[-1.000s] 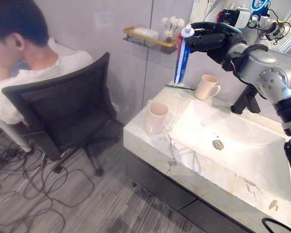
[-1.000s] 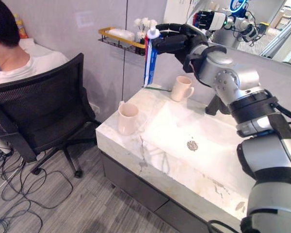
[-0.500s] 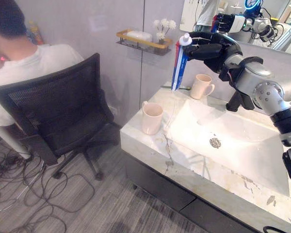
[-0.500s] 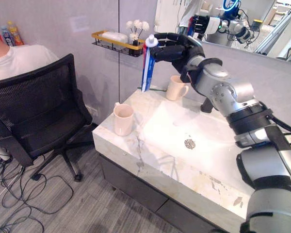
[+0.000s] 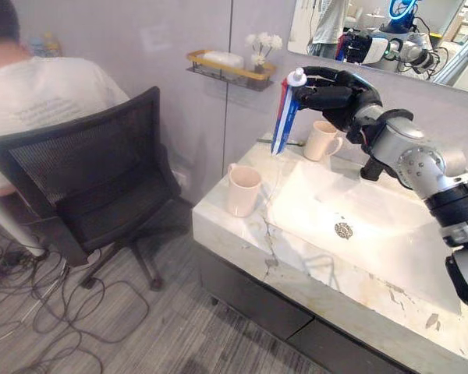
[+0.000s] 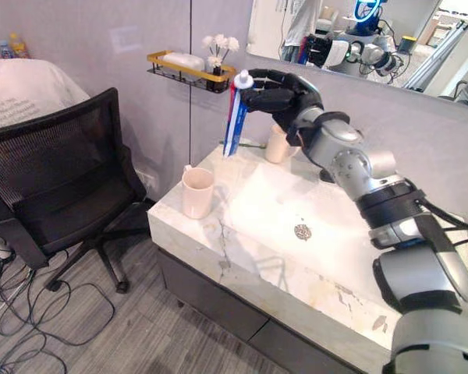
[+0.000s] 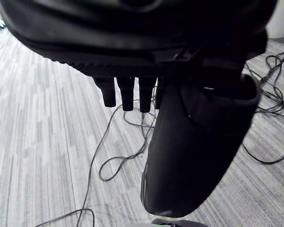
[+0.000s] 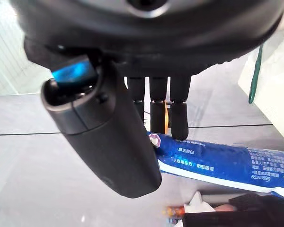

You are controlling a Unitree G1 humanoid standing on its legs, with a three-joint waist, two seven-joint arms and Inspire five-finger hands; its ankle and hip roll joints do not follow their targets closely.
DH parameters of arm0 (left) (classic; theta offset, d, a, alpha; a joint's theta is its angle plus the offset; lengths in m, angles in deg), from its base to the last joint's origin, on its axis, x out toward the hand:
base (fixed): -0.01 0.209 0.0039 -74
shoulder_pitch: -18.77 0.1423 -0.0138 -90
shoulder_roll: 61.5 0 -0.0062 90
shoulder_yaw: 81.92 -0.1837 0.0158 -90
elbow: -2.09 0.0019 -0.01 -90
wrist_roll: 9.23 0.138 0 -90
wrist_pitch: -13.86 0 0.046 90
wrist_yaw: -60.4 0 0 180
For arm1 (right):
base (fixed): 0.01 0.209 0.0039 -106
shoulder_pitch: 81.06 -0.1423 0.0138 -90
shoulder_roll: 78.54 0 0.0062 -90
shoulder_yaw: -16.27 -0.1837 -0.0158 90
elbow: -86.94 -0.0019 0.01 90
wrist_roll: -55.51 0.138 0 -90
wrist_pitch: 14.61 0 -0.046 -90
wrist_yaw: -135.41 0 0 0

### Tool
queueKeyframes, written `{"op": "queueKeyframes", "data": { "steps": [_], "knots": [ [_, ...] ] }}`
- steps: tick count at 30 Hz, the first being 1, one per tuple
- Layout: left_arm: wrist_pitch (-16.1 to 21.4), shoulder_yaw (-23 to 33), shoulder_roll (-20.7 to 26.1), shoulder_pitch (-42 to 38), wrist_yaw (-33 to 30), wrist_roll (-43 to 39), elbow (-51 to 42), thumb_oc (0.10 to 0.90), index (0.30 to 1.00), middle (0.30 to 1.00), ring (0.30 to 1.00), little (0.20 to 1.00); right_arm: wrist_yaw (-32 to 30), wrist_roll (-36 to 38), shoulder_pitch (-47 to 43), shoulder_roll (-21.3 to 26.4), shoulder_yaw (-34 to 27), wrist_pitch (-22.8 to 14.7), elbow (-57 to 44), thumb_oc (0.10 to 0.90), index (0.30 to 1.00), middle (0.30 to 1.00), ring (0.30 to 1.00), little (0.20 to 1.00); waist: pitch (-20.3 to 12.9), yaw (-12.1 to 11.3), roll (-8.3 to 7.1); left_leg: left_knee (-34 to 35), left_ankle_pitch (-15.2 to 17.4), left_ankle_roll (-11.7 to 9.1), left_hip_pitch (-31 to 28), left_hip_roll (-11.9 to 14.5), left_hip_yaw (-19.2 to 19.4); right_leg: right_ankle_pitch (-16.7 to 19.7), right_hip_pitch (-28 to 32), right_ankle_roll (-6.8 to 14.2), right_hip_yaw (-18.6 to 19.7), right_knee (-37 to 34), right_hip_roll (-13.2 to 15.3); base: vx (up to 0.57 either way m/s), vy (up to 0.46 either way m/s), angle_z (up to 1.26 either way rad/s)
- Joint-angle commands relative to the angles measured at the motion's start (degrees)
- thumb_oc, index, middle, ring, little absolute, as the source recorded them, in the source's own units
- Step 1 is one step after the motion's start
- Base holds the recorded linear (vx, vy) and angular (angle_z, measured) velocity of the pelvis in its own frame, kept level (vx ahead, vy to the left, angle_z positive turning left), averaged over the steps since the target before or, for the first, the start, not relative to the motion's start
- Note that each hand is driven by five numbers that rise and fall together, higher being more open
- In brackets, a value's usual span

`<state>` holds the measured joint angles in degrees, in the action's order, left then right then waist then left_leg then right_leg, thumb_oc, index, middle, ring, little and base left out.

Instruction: Organize the bathroom.

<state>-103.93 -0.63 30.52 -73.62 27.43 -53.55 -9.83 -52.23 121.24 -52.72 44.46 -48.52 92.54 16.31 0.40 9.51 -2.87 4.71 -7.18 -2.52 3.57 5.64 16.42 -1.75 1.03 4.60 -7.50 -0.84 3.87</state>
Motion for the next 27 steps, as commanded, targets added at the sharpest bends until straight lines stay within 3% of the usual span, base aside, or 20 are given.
{"op": "queueKeyframes", "data": {
  "steps": [1, 6, 12, 15, 16, 17, 18, 19, 20, 21, 22, 27],
  "knots": [
    [-2.0, -1.8, 3.2, -0.3, -1.6, 4.2, 5.0, 0.8, 0.9, 0.9, 0.9, 0.9, 1.4, 0.2, -5.1, -1.6, -9.8, -11.3, -1.0, 0.4, 0.3, 0.3, 0.3, 0.3, -2.2, -1.5, -3.65, -11.1, 10.2, -0.9, 0.1, 0.3, -5.4, 0.2, -3.9, 4.0, 6.9, 3.7, 1.3, 0.01, 0.065, -0.01],
    [-2.0, -2.1, 3.3, -0.5, -1.7, 3.8, 5.0, 0.8, 0.9, 0.9, 0.9, 0.9, 1.4, 0.0, -4.5, -2.1, -9.7, -13.1, -1.3, 0.4, 0.3, 0.3, 0.3, 0.3, -2.1, -1.5, -3.77, -11.0, 10.4, -0.6, -0.1, -0.1, -5.0, 0.4, -4.2, 4.4, 7.7, 3.9, 1.6, 0.0, 0.019, 0.0],
    [-2.1, -2.2, 3.8, -0.8, -1.9, 5.8, 4.9, 0.8, 0.9, 0.9, 0.9, 0.9, 0.1, 1.4, -4.2, -1.8, -10.8, -12.3, -2.9, 0.4, 0.3, 0.3, 0.3, 0.3, -1.8, -0.9, -3.35, -13.7, 11.1, -0.8, 0.4, 0.9, -3.5, -0.9, -4.6, 3.6, 7.8, 6.3, 1.5, -0.02, -0.072, 0.0],
    [-2.2, -3.2, 4.5, -0.9, -0.1, 8.2, 3.9, 0.8, 0.9, 0.9, 0.9, 0.9, -2.8, 0.6, -3.6, -2.0, -11.8, -11.5, -5.8, 0.4, 0.3, 0.3, 0.3, 0.3, 0.3, -2.7, -4.5, -24.4, 13.0, -1.9, 7.0, 0.6, -11.2, -0.6, -3.4, 2.8, 8.1, 7.5, 1.6, -0.07, -0.07, 0.23],
    [-2.3, -3.0, 4.4, -0.9, 0.1, 9.0, 4.0, 0.8, 0.9, 0.9, 0.9, 0.9, -3.2, 0.3, -3.6, -2.4, -11.8, -11.6, -5.8, 0.4, 0.3, 0.3, 0.3, 0.3, 0.5, -2.8, -4.55, -24.7, 13.1, -1.8, 7.0, 1.3, -11.3, -0.4, -3.4, 2.6, 7.9, 7.5, 1.8, -0.05, 0.007, 0.19],
    [-3.1, -3.2, 4.4, -1.0, 0.6, 11.4, 3.4, 0.8, 0.9, 0.9, 0.9, 0.9, -4.9, -1.0, -3.9, -2.8, -11.9, -10.9, -5.8, 0.4, 0.3, 0.3, 0.3, 0.3, 0.8, -2.5, -4.62, -26.1, 12.2, -2.4, 6.5, 3.5, -11.0, 0.5, -3.1, 2.3, 7.7, 6.4, 2.0, -0.03, 0.065, -0.04],
    [-4.0, -3.3, 4.1, -1.3, 0.6, 12.6, 2.8, 0.8, 0.9, 0.9, 0.9, 0.9, -5.9, -2.6, -3.8, -3.4, -12.0, -10.6, -5.6, 0.4, 0.3, 0.3, 0.3, 0.3, 1.0, -2.4, -4.61, -27.0, 12.0, -2.5, 6.5, 3.4, -12.9, 2.3, -2.9, 2.5, 8.6, 4.8, 2.3, -0.03, 0.106, -0.05],
    [-4.0, -4.1, 3.8, -1.6, 0.3, 11.8, 3.1, 0.8, 0.9, 0.9, 0.9, 0.9, -5.4, -3.5, -3.0, -4.1, -12.0, -11.7, -5.2, 0.4, 0.3, 0.3, 0.3, 0.3, 1.3, -2.4, -4.18, -25.4, 12.5, -2.1, 5.7, 3.0, -12.5, 2.2, -3.5, 3.1, 8.0, 5.4, 2.6, 0.0, 0.202, 0.05],
    [-4.2, -4.7, 3.4, -1.8, -0.3, 11.8, 3.0, 0.8, 0.9, 0.9, 0.9, 0.9, -5.2, -5.0, -2.2, -4.4, -12.0, -13.1, -4.1, 0.4, 0.3, 0.3, 0.3, 0.3, 1.1, -1.4, -2.98, -18.3, 11.8, -1.5, 2.1, 3.2, -6.4, 2.1, -4.5, 4.0, 7.2, 5.4, 3.1, 0.0, 0.255, 0.01],
    [-4.8, -5.5, 3.3, -1.9, -0.5, 11.4, 2.6, 0.8, 0.9, 0.9, 0.9, 0.9, -4.9, -5.9, -1.8, -4.5, -12.2, -13.7, -3.7, 0.4, 0.3, 0.3, 0.3, 0.3, 0.9, -0.4, -2.01, -14.3, 10.9, -1.1, 0.4, 3.2, -4.8, 2.2, -5.6, 4.4, 7.6, 5.6, 3.5, -0.01, 0.309, 0.0],
    [-5.1, -6.7, 3.2, -2.3, -0.9, 10.7, 2.1, 0.8, 0.9, 0.9, 0.9, 0.9, -4.6, -6.3, -1.5, -4.5, -12.8, -13.8, -3.6, 0.4, 0.3, 0.3, 0.3, 0.3, 0.6, 0.5, -1.51, -10.8, 9.9, -0.8, -1.2, 2.4, -4.7, 2.8, -6.8, 4.9, 8.8, 5.4, 4.1, -0.05, 0.274, 0.23],
    [-3.2, -6.6, 3.6, -3.6, -4.5, 5.2, 3.0, 0.8, 0.9, 0.9, 0.9, 0.9, 0.7, -5.8, -0.2, -3.8, -14.6, -16.2, -1.3, 0.4, 0.3, 0.3, 0.3, 0.3, 1.1, 2.3, -0.47, -8.3, 10.6, -0.2, -1.9, 0.9, -3.5, 3.9, -9.9, 7.0, 11.2, 5.2, 5.4, -0.09, 0.115, 0.22]
  ]
}}
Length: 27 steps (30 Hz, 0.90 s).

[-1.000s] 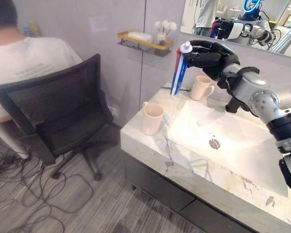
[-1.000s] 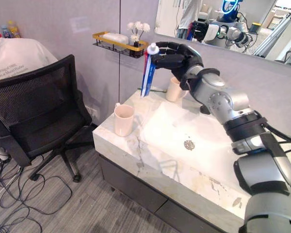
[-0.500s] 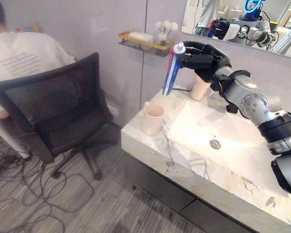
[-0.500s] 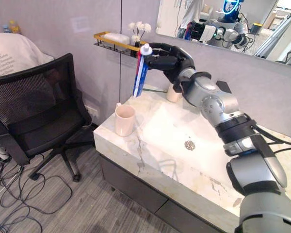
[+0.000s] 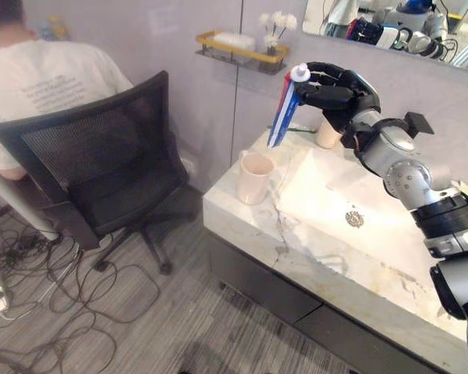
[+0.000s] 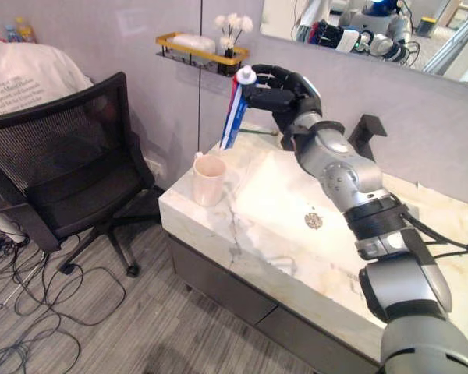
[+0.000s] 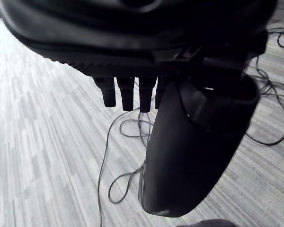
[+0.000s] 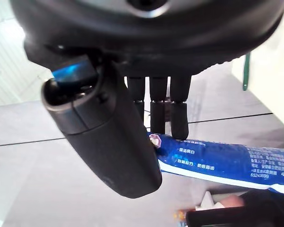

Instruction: Organize the bathroom.

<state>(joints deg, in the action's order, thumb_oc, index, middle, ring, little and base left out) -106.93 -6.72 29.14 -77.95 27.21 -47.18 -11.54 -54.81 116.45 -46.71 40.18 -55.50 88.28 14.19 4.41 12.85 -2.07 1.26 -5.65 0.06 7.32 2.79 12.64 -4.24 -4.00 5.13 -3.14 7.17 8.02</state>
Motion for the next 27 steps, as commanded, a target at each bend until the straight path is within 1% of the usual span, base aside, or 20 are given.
{"op": "queueKeyframes", "data": {
  "steps": [1, 2, 4, 5, 9, 11, 17, 22, 27],
  "knots": [
    [-0.1, -0.2, 5.4, 0.7, -4.0, -1.7, 4.9, 0.8, 0.9, 0.9, 0.9, 0.9, 3.4, -0.4, -6.4, 0.6, -7.5, -12.2, 0.6, 0.4, 0.3, 0.3, 0.3, 0.3, -2.6, -1.0, -1.24, -4.5, 8.8, -2.9, -5.3, 3.8, 0.4, 6.5, -5.3, 6.4, 7.0, -2.9, 1.1, -0.11, 0.003, -0.09],
    [0.2, 0.7, 6.2, 0.6, -3.3, -1.9, 5.3, 0.8, 0.9, 0.9, 0.9, 0.9, 3.4, -0.1, -6.5, 1.0, -7.6, -12.0, 0.0, 0.4, 0.3, 0.3, 0.3, 0.3, -2.5, -0.9, -1.23, -4.3, 8.8, -3.0, -5.0, 3.9, 0.5, 6.3, -5.6, 6.5, 7.1, -3.0, 1.0, -0.07, -0.029, -0.09],
    [1.0, 1.8, 6.7, 1.4, -1.0, 1.2, 6.0, 0.8, 0.9, 0.9, 0.9, 0.9, 2.9, 0.5, -6.1, 1.8, -8.0, -11.9, -0.7, 0.4, 0.3, 0.3, 0.3, 0.3, -3.0, -1.3, -1.5, -4.5, 9.0, -2.9, -4.8, 3.9, 0.6, 6.2, -5.0, 6.6, 6.7, -3.8, 0.9, 0.01, -0.052, -0.11],
    [1.7, 2.0, 6.8, 2.2, -0.1, 2.0, 6.1, 0.8, 0.9, 0.9, 0.9, 0.9, 2.7, 0.8, -5.9, 2.2, -8.3, -11.7, -1.0, 0.4, 0.3, 0.3, 0.3, 0.3, -3.4, -1.5, -1.6, -4.5, 9.1, -2.9, -4.8, 3.9, 0.6, 6.2, -4.7, 6.6, 6.6, -4.3, 0.8, 0.04, -0.043, -0.05],
    [2.6, 2.2, 6.7, 3.4, 2.3, 5.0, 6.2, 0.8, 0.9, 0.9, 0.9, 0.9, 2.6, 3.5, -6.4, 3.7, -9.0, -11.5, -1.1, 0.4, 0.3, 0.3, 0.3, 0.3, -4.7, -2.0, -2.05, -4.8, 9.4, -3.0, -4.9, 4.2, 0.7, 6.0, -3.7, 6.6, 6.0, -5.3, 0.8, 0.04, -0.029, -0.03],
    [2.6, 2.1, 6.3, 3.5, 2.8, 6.1, 6.3, 0.8, 0.9, 0.9, 0.9, 0.9, 3.1, 4.2, -6.6, 4.2, -9.2, -11.3, -1.2, 0.4, 0.3, 0.3, 0.3, 0.3, -5.0, -2.0, -2.23, -4.8, 9.5, -3.0, -5.1, 4.3, 0.8, 5.9, -3.3, 6.5, 5.8, -5.4, 0.8, 0.03, 0.001, -0.09],
    [2.0, 2.1, 5.7, 3.9, 2.1, 6.1, 6.6, 0.8, 0.9, 0.9, 0.9, 0.9, 4.2, 5.0, -6.3, 4.2, -9.2, -11.4, -2.4, 0.4, 0.3, 0.3, 0.3, 0.3, -5.7, -1.8, -2.58, -4.2, 9.6, -3.1, -5.9, 4.4, 1.3, 6.1, -2.7, 6.7, 6.0, -6.3, 0.9, 0.02, 0.027, -0.01],
    [2.1, 2.3, 5.4, 4.6, 2.1, 5.9, 7.1, 0.8, 0.9, 0.9, 0.9, 0.9, 4.2, 5.2, -5.8, 3.5, -9.4, -11.5, -3.4, 0.4, 0.3, 0.3, 0.3, 0.3, -5.9, -2.1, -2.88, -4.3, 9.5, -3.3, -6.1, 4.6, 1.5, 5.9, -2.3, 6.7, 6.0, -6.4, 0.7, 0.01, 0.042, 0.01],
    [2.0, 2.4, 4.9, 5.1, 3.4, 7.4, 7.5, 0.8, 0.9, 0.9, 0.9, 0.9, 4.1, 5.3, -4.9, 2.7, -9.7, -11.6, -4.8, 0.4, 0.3, 0.3, 0.3, 0.3, -5.9, -2.4, -3.36, -5.1, 9.7, -3.4, -5.8, 4.7, 1.2, 5.6, -2.1, 6.6, 5.9, -6.1, 0.7, 0.01, 0.058, 0.02]
  ]
}}
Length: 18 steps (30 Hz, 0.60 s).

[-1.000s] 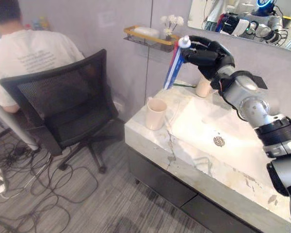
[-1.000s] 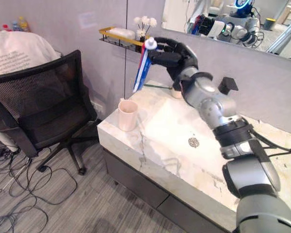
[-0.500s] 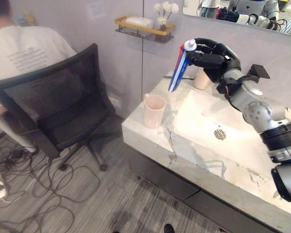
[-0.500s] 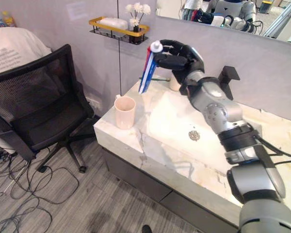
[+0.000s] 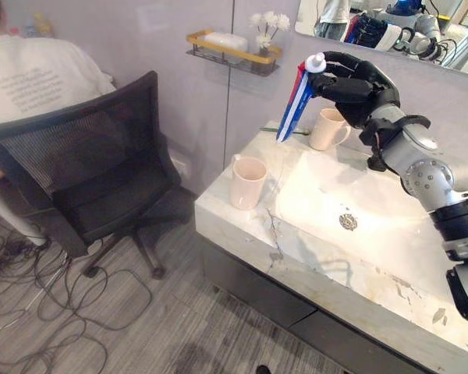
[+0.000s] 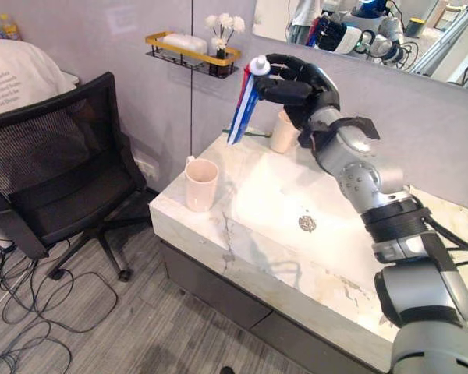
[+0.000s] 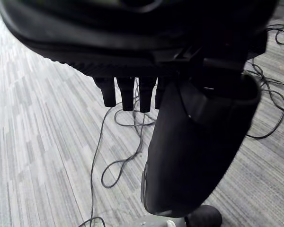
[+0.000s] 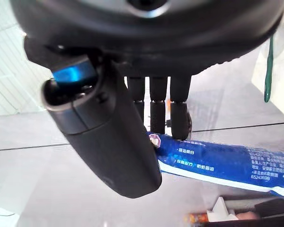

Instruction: Organize the bathroom.

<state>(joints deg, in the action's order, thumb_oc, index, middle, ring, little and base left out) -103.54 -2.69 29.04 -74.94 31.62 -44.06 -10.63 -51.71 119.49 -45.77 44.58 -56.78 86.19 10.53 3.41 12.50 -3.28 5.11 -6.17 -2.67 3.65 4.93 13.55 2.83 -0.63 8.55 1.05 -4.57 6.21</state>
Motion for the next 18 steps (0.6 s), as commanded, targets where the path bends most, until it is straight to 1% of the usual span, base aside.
{"op": "queueKeyframes", "data": {
  "steps": [1, 6, 7, 14, 18],
  "knots": [
    [-1.3, -1.7, 4.8, 2.1, -1.1, 4.4, 6.6, 0.8, 0.9, 0.9, 0.9, 0.9, 1.0, 2.2, -5.7, -1.8, -8.4, -9.6, -1.2, 0.4, 0.3, 0.3, 0.3, 0.3, -4.9, -2.1, -2.25, -9.0, 10.2, -0.7, -2.1, 2.6, 0.3, -1.4, -5.4, 3.2, 1.7, 5.6, 2.5, 0.02, 0.075, 0.0],
    [-1.4, -2.0, 4.0, 1.9, -1.5, 4.8, 6.6, 0.8, 0.9, 0.9, 0.9, 0.9, 1.4, 1.8, -4.7, -3.1, -8.2, -10.0, -1.8, 0.4, 0.3, 0.3, 0.3, 0.3, -4.7, -2.1, -2.72, -9.5, 10.4, -0.7, -2.1, 2.7, 0.4, -1.3, -5.3, 3.2, 2.0, 5.7, 2.5, 0.0, 0.046, 0.0],
    [-1.3, -2.1, 3.9, 1.9, -1.7, 4.7, 6.4, 0.8, 0.9, 0.9, 0.9, 0.9, 1.6, 2.9, -4.1, -3.4, -8.1, -10.1, -2.0, 0.4, 0.3, 0.3, 0.3, 0.3, -4.5, -2.1, -2.78, -9.8, 10.5, -0.6, -1.9, 2.7, 0.5, -1.4, -5.4, 3.2, 2.2, 5.9, 2.6, -0.01, 0.043, 0.0],
    [-2.0, -2.2, 3.9, 1.0, -2.6, 4.0, 5.9, 0.8, 0.9, 0.9, 0.9, 0.9, 1.6, 3.7, -1.6, -5.2, -8.7, -9.4, -3.6, 0.4, 0.3, 0.3, 0.3, 0.3, -3.8, -2.1, -2.79, -11.4, 11.1, -0.4, -1.1, 2.5, 0.1, -1.5, -5.7, 3.3, 3.1, 6.2, 2.6, 0.0, 0.011, 0.0],
    [-2.5, -2.3, 4.2, 1.2, -2.6, 4.2, 5.8, 0.8, 0.9, 0.9, 0.9, 0.9, 0.6, 3.4, -0.4, -6.1, -8.9, -9.7, -4.4, 0.4, 0.3, 0.3, 0.3, 0.3, -3.5, -2.3, -2.61, -11.5, 11.0, -0.5, -0.9, 2.4, -0.3, -1.5, -5.6, 3.2, 3.4, 6.1, 2.5, 0.0, 0.0, 0.0]
  ]
}}
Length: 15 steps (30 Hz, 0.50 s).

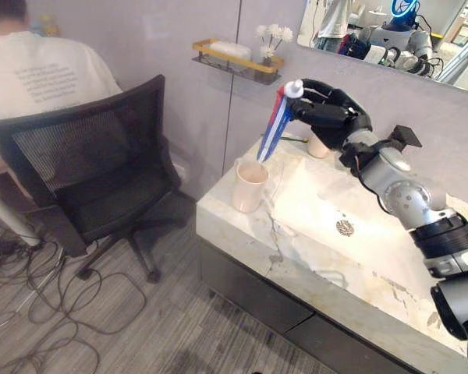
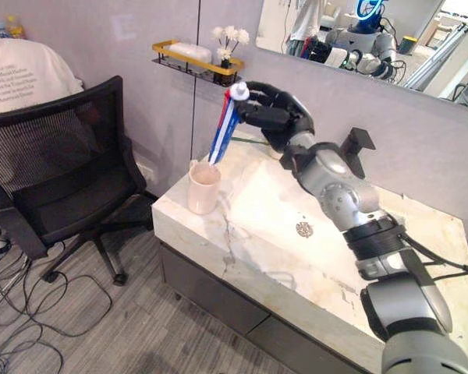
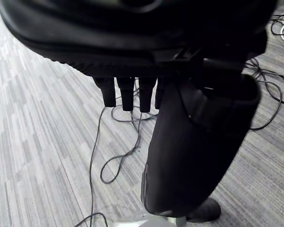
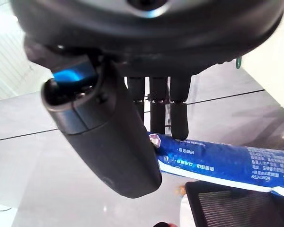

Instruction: Organize the bathroom.

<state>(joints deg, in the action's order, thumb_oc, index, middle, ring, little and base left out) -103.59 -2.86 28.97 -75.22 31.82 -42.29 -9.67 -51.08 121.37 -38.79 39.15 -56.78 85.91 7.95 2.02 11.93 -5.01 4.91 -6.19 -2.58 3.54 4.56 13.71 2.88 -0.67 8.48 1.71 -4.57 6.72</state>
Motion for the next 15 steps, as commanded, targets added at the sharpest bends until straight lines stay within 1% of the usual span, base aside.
{"op": "queueKeyframes", "data": {
  "steps": [1, 4, 9, 15],
  "knots": [
    [-2.5, -2.1, 4.3, 1.5, -2.8, 2.4, 4.8, 0.8, 0.9, 0.9, 0.9, 0.9, 0.0, 1.6, -7.4, -0.7, -8.9, -9.4, -1.9, 0.4, 0.3, 0.3, 0.3, 0.3, -2.1, -1.7, -0.88, -11.3, 11.0, -0.5, -0.7, 2.8, -0.5, -1.6, -5.6, 3.3, 2.7, 6.1, 2.0, 0.0, 0.0, 0.0],
    [-2.9, -2.4, 4.3, 1.2, -2.4, 2.5, 4.6, 0.8, 0.9, 0.9, 0.9, 0.9, -0.4, 1.5, -6.8, -1.2, -9.4, -10.1, -2.1, 0.4, 0.3, 0.3, 0.3, 0.3, -1.4, -1.7, -0.71, -11.5, 11.0, -0.5, -0.3, 2.7, -0.9, -1.5, -5.9, 3.2, 2.8, 6.3, 2.0, 0.0, 0.0, 0.0],
    [-2.6, -2.8, 3.8, 1.1, -2.4, 2.1, 4.5, 0.8, 0.9, 0.9, 0.9, 0.9, -0.3, 1.6, -6.0, -1.6, -10.0, -10.5, -2.5, 0.4, 0.3, 0.3, 0.3, 0.3, -1.0, -1.6, -0.74, -11.7, 11.2, -0.5, -0.2, 2.6, -1.0, -1.5, -6.0, 3.2, 2.9, 6.3, 2.0, 0.0, 0.0, 0.0],
    [-2.1, -2.5, 3.3, 1.1, -2.8, 1.9, 4.7, 0.8, 0.9, 0.9, 0.9, 0.9, 0.2, 2.0, -4.1, -1.8, -11.2, -10.7, -3.5, 0.4, 0.3, 0.3, 0.3, 0.3, -0.7, -1.5, -1.11, -12.0, 11.2, -0.5, 0.1, 2.7, -0.9, -1.4, -6.0, 3.1, 2.9, 6.1, 1.9, 0.0, 0.0, 0.0]
  ]
}}
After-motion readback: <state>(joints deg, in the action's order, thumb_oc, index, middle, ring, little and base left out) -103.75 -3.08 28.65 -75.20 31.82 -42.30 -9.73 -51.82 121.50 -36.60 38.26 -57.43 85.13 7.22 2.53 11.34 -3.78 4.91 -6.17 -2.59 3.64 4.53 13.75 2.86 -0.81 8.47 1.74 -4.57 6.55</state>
